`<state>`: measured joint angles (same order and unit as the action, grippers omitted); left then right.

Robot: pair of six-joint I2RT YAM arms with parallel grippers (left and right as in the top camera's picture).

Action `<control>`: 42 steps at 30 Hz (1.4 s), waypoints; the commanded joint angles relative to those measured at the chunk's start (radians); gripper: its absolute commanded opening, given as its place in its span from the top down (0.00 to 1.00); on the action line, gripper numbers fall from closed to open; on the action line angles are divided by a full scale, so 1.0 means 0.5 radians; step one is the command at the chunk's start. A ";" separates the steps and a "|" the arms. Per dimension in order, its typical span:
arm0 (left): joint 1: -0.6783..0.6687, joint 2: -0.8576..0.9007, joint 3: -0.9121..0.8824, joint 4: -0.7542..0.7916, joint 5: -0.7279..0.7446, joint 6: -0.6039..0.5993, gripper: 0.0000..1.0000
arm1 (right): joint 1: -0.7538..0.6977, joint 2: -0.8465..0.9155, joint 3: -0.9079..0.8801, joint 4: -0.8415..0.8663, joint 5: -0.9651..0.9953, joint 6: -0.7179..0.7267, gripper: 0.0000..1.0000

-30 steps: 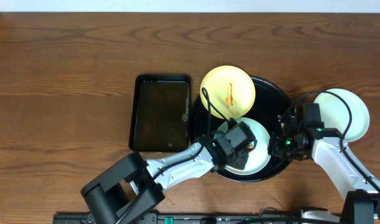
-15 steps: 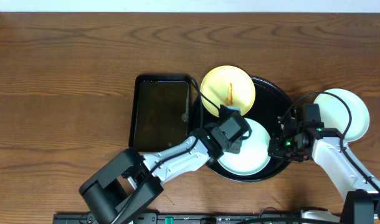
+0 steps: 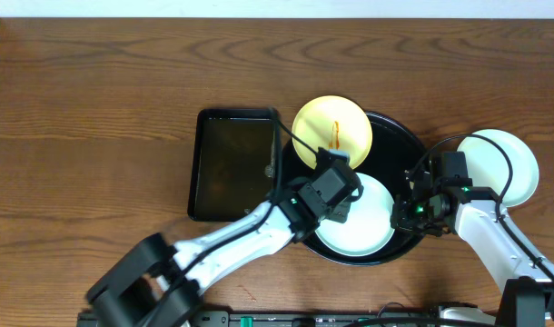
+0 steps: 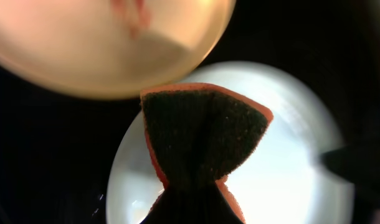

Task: Clean dirty plates on tray and stack at the side
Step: 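Wipe the pale green plate with the sponge while right gripper holds rim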

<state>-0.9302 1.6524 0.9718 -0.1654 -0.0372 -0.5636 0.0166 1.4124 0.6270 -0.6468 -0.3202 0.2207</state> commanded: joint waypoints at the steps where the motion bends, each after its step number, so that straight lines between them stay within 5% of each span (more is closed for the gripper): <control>1: 0.008 -0.073 0.008 0.038 -0.024 0.063 0.92 | 0.027 -0.014 -0.005 -0.001 -0.020 0.021 0.99; 13: 0.009 0.330 0.115 0.142 0.404 0.285 0.92 | 0.027 -0.014 -0.005 -0.002 -0.020 0.021 0.99; 20: 0.033 0.475 0.122 -0.021 0.229 0.288 0.92 | 0.027 -0.014 -0.005 -0.009 -0.020 0.021 0.99; 32: 0.175 0.370 0.137 -0.238 0.147 0.282 0.93 | 0.027 -0.014 -0.005 -0.017 -0.020 0.021 0.99; 42: 0.188 -0.087 0.165 -0.533 0.130 0.281 0.92 | 0.027 -0.014 -0.005 -0.011 -0.018 0.021 0.99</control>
<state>-0.8505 1.6985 1.0424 -0.3939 0.0639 -0.4397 0.0166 1.4124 0.6266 -0.6540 -0.3260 0.2207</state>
